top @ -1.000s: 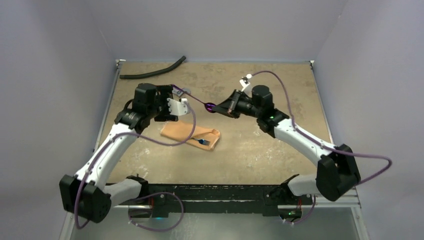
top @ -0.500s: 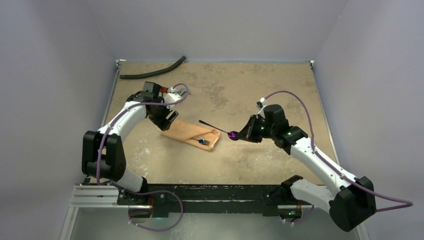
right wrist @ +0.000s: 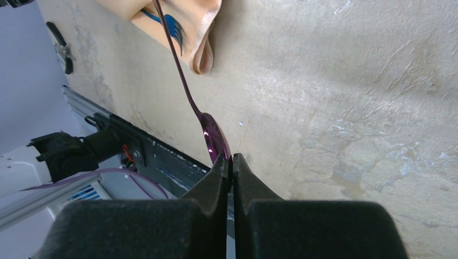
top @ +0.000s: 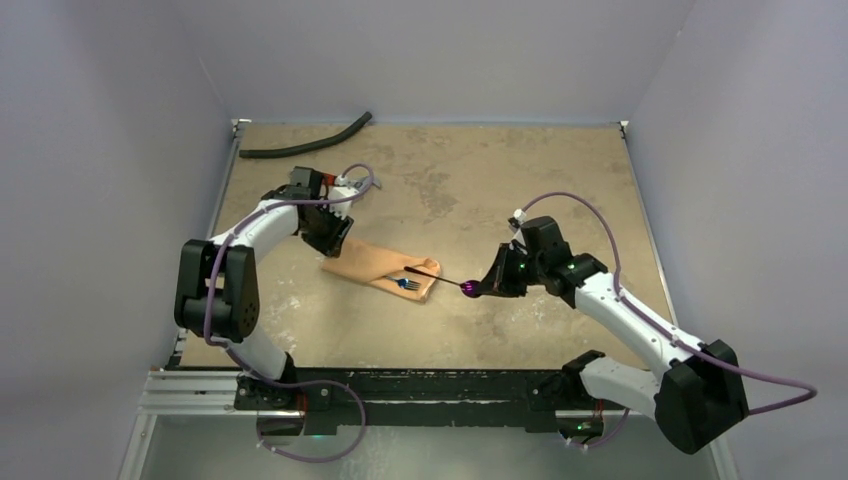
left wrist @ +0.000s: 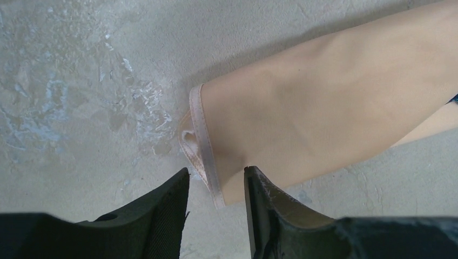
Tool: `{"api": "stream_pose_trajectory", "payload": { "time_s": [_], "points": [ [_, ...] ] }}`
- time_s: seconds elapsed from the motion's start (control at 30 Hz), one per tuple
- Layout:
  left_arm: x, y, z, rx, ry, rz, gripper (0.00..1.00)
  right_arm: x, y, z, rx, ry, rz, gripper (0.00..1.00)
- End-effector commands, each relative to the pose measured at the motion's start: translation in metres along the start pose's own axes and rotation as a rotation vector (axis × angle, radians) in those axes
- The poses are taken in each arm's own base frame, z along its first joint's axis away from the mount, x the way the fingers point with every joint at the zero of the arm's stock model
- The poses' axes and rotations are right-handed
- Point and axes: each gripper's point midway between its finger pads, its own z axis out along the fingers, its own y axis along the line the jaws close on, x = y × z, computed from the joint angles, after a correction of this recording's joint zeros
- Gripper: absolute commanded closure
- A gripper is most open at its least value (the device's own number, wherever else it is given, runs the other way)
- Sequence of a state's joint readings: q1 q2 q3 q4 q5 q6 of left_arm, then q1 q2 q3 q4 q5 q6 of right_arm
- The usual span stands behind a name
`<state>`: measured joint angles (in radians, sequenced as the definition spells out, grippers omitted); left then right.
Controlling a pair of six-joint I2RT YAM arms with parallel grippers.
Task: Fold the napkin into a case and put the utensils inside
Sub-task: Insert the spoon into the folded napkin.
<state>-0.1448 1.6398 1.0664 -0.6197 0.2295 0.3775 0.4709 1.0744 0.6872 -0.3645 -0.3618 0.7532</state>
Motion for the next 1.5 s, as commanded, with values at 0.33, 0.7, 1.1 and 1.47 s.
{"api": "stream_pose_trajectory", "payload": {
  "time_s": [0.33,0.7,1.1,1.47],
  "points": [
    [0.009,0.002,0.021,0.012,0.012,-0.067,0.7,-0.003,0.02,0.002,-0.115,0.017,-0.092,1.0],
    [0.01,0.001,0.022,0.02,0.014,-0.09,0.78,0.017,0.007,0.008,-0.129,0.06,-0.073,1.0],
    [0.011,0.001,0.024,0.026,0.026,-0.086,0.82,0.001,0.003,0.028,-0.11,0.027,-0.051,1.0],
    [0.011,0.003,0.024,0.025,0.03,-0.066,0.84,-0.013,0.014,0.052,-0.137,-0.008,-0.036,1.0]
  ]
}}
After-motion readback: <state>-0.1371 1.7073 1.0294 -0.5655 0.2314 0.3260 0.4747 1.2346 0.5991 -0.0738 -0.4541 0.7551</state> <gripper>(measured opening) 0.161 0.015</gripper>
